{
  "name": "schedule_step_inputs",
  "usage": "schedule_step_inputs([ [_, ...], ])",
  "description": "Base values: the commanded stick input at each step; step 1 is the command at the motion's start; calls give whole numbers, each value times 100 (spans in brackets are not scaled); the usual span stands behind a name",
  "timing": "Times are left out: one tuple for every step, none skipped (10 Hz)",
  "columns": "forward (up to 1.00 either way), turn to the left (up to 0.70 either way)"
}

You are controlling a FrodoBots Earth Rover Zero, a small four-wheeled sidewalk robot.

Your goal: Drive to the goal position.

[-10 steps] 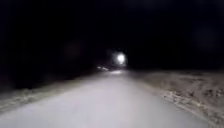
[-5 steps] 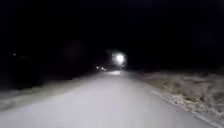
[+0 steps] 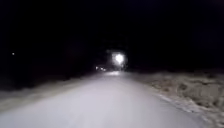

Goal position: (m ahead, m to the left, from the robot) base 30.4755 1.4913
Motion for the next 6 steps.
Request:
schedule_step_inputs([
  [100,0],
  [100,0],
  [100,0],
  [100,0],
  [100,0],
  [100,0],
])
